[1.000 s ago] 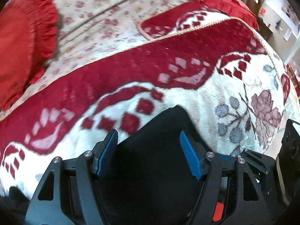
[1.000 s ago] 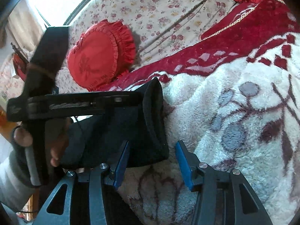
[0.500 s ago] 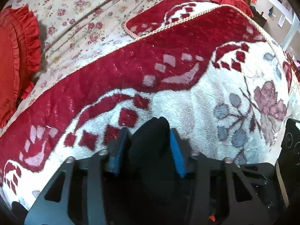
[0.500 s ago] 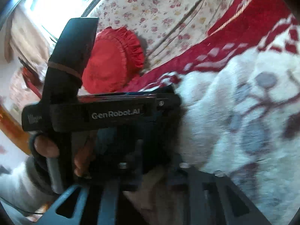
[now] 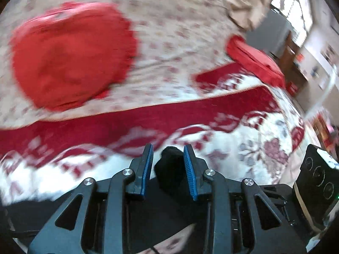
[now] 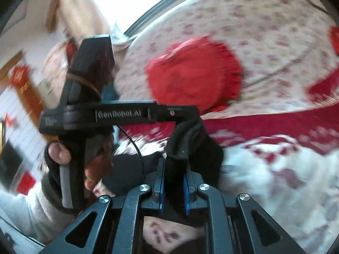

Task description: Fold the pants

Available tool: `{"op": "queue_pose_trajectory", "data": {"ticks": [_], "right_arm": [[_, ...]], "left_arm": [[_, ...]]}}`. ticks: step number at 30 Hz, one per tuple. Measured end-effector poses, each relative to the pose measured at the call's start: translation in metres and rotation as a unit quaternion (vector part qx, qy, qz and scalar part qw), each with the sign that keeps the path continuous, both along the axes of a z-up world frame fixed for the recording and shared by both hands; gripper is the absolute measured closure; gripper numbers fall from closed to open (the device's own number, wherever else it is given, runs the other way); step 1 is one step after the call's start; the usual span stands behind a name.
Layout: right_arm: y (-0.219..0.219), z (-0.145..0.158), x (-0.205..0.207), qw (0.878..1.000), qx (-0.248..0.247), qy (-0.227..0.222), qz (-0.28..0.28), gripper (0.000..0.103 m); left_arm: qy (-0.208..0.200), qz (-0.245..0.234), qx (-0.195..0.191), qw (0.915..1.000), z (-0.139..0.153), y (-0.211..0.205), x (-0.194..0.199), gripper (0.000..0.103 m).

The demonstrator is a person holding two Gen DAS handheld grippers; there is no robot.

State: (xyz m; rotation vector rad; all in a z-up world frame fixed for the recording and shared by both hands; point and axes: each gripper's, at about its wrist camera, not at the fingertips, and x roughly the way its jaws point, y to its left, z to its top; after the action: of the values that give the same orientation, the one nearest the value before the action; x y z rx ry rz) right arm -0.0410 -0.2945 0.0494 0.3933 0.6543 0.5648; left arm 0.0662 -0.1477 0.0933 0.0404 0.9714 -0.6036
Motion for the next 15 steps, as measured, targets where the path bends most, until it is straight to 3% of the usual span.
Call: {"op": "queue_pose_trajectory", "data": {"ticks": [4, 7, 9, 10, 11, 15], "right_arm": [[0.072, -0.018, 0.019, 0.996, -0.036, 0.027, 0.071, 0.09], [0.123, -0.055, 0.042, 0.987, -0.07, 0.086, 0.116, 0.087], [0.148, -0.08, 0.057, 0.976, -0.11, 0.138, 0.128, 0.078], [0.152, -0.08, 0.058, 0.975, -0.11, 0.138, 0.135, 0.065], [0.151, -0.074, 0.056, 0.977, -0.096, 0.131, 0.14, 0.059], [0.116, -0.042, 0.041, 0.984, -0.013, 0.117, 0.131, 0.058]], "left_arm": [[0.005, 0.075, 0.031, 0.9967, -0.015, 0.078, -0.011, 0.068], [0.032, 0.121, 0.039, 0.9914, -0.038, 0.123, -0.017, 0.068], [0.047, 0.142, 0.032, 0.9883, -0.049, 0.14, -0.021, 0.068], [0.053, 0.152, 0.026, 0.9865, -0.054, 0.148, -0.024, 0.068], [0.055, 0.157, 0.022, 0.9859, -0.056, 0.15, -0.026, 0.068], [0.058, 0.167, 0.009, 0.9843, -0.062, 0.147, -0.037, 0.064]]}}
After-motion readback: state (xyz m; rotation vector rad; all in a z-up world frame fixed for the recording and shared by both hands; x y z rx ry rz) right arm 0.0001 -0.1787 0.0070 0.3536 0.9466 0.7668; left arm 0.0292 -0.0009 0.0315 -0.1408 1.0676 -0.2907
